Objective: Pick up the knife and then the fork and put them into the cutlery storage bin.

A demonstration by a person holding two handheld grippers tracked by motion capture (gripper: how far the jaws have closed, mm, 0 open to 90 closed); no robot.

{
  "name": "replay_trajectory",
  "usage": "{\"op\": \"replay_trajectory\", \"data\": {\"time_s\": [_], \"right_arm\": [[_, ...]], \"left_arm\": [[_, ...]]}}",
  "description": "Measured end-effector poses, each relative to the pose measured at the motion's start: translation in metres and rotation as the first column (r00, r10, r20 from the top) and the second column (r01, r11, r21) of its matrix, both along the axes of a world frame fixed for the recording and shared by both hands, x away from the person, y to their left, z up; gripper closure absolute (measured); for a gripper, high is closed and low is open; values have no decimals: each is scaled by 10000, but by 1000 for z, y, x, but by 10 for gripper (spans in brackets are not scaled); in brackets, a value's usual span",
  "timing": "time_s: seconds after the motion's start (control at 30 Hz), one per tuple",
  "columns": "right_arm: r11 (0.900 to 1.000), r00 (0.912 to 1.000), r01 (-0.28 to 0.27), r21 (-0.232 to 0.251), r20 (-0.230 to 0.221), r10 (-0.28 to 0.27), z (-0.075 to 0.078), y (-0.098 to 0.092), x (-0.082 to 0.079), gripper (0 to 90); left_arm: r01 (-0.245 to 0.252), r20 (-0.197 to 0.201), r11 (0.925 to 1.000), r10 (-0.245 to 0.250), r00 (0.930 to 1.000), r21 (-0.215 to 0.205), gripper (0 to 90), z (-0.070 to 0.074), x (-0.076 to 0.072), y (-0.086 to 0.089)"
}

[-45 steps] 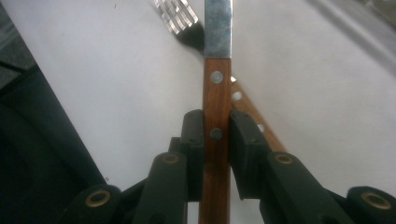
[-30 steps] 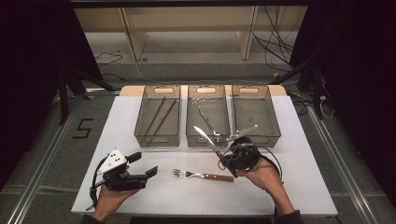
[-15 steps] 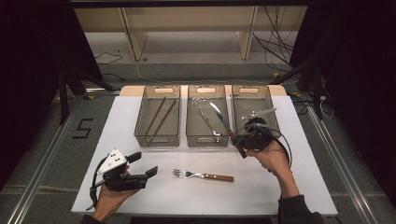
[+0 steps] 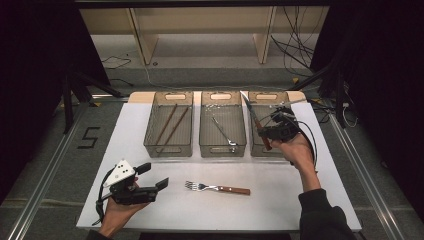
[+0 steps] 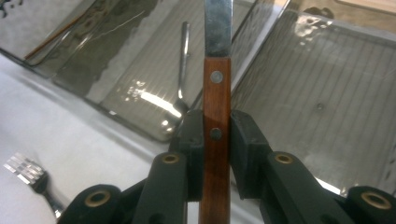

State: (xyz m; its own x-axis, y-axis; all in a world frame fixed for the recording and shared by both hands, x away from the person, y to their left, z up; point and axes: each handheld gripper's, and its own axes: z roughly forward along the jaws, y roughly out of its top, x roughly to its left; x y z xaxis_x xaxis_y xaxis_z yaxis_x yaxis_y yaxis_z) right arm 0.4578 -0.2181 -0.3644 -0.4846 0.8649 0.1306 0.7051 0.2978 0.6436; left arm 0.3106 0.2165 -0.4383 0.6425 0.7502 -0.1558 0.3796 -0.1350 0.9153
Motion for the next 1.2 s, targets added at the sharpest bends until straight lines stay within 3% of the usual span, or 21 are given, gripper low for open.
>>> {"op": "replay_trajectory", "data": {"time_s": [0.57,0.87,1.2], "right_arm": [[9954,9952,959,38,-179,-958,-1,-10,35,768],[9914,9912,1309,47,-220,-1307,-1,-12,45,768],[9860,9844,1659,-150,-567,-1665,-10,-15,53,767]], "left_arm": [[8,-12,10000,-8,10000,-16,149,0,0,0],[11,-11,10000,-11,10000,-18,149,0,0,1],[12,8,10000,-12,10000,-39,149,0,0,0]]}}
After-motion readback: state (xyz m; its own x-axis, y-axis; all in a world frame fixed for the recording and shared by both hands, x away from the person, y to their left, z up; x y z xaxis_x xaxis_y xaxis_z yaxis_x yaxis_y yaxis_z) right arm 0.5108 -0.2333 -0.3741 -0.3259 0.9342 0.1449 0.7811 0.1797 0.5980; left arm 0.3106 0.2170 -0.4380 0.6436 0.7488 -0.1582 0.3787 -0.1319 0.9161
